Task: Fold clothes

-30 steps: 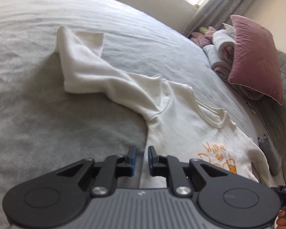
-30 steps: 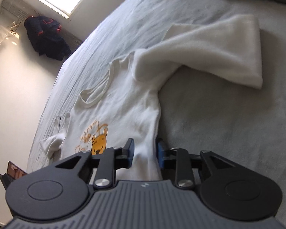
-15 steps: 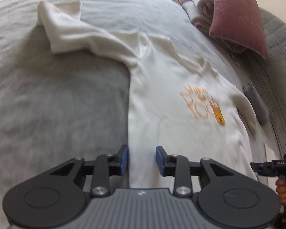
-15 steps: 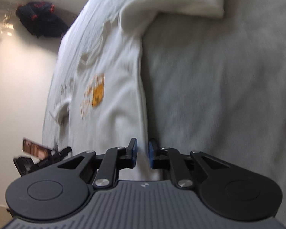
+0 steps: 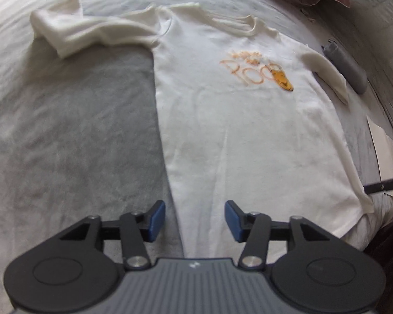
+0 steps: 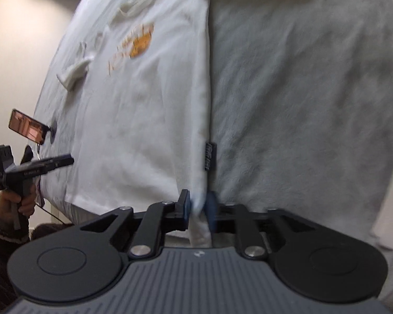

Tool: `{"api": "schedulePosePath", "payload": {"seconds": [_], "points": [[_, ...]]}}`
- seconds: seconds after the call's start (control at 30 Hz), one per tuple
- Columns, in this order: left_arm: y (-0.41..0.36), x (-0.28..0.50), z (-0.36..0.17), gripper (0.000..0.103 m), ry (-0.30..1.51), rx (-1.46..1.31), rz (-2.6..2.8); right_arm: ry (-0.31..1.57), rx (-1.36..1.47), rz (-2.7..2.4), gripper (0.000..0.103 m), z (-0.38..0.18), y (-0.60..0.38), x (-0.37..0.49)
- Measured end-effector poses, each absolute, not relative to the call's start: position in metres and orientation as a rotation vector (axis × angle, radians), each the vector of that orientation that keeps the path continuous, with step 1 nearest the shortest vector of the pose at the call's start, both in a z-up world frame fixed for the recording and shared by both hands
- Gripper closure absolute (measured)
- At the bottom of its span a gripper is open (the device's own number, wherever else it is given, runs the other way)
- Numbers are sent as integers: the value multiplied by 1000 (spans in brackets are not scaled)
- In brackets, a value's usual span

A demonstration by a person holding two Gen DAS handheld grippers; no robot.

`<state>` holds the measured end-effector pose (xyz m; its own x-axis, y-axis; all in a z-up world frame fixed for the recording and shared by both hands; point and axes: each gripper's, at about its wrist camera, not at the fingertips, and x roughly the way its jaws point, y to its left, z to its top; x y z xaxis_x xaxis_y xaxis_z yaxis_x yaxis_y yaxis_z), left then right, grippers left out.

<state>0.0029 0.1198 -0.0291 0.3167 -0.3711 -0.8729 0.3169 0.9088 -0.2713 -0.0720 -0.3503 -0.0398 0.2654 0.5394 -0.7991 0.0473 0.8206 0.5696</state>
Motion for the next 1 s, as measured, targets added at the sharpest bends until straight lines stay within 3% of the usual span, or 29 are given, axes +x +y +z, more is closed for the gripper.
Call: {"api": "schedulePosePath", "payload": {"seconds": [0.07, 0.1, 0.33, 0.5, 0.7, 1.0], "points": [[112, 7, -18, 30, 1129, -49, -457, 1221, 565, 324, 68, -32, -361, -64], [106, 10, -13, 29, 1112, -51, -463, 1193, 580, 305, 63, -29, -366, -58], [45, 44, 13, 29, 999, -61, -492, 1026, 665, 117, 62, -21, -400, -13], [-22, 64, 7, 33, 914, -70, -524, 924, 778, 3, 62, -37, -421, 15], [-97, 81, -13, 46, 869, -46, -626, 814, 862, -82, 61, -55, -447, 36], [-145, 112, -20, 45, 892, -158, -672, 770, 881, -88, 64, -63, -463, 58]]}}
